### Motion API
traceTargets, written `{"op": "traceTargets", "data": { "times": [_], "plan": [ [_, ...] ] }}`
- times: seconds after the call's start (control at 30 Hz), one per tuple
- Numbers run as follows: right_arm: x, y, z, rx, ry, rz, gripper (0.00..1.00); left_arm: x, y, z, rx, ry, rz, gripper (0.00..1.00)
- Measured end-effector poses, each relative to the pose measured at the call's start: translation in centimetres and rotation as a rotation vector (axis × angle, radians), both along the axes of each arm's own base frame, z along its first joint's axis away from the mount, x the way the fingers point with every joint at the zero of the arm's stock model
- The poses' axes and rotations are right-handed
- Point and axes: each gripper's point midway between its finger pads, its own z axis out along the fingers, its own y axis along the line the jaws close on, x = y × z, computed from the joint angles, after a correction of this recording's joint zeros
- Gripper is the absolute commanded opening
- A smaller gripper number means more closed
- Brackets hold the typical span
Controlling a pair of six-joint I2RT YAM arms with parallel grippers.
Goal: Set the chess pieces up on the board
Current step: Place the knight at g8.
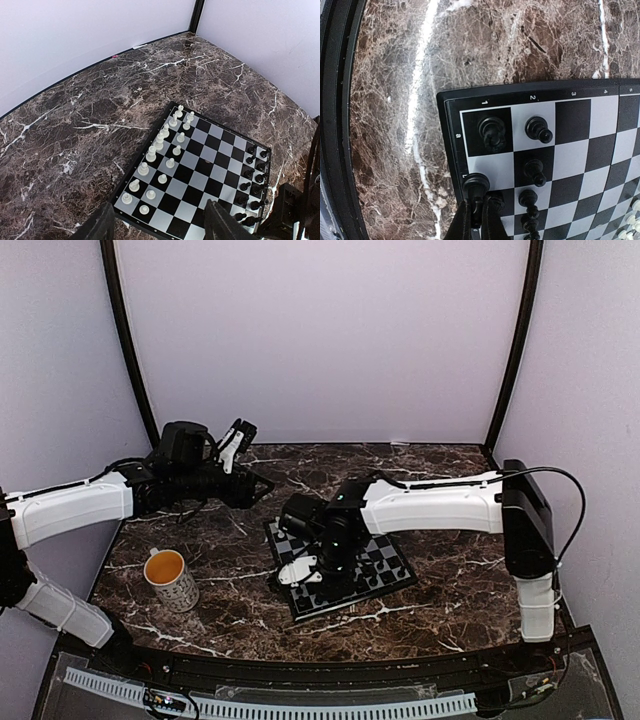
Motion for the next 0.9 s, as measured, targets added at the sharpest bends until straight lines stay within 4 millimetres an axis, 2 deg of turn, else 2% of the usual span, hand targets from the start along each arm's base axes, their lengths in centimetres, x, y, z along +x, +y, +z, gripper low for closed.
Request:
{"op": "traceTargets", "data": {
  "times": [0.67,0.9],
  "plan": [
    [0.6,-0.1,-1.3,-0.031,-0.027,-0.005,0.0,-0.2,-0.2,-0.2,-0.004,0.009,-0.015,0.64],
    [0.8,0.3,-1.3,-0.019,-0.032,-0.01,0.05,-0.2,-0.3,-0.3,-0.006,0.014,-0.021,0.64]
  ]
}}
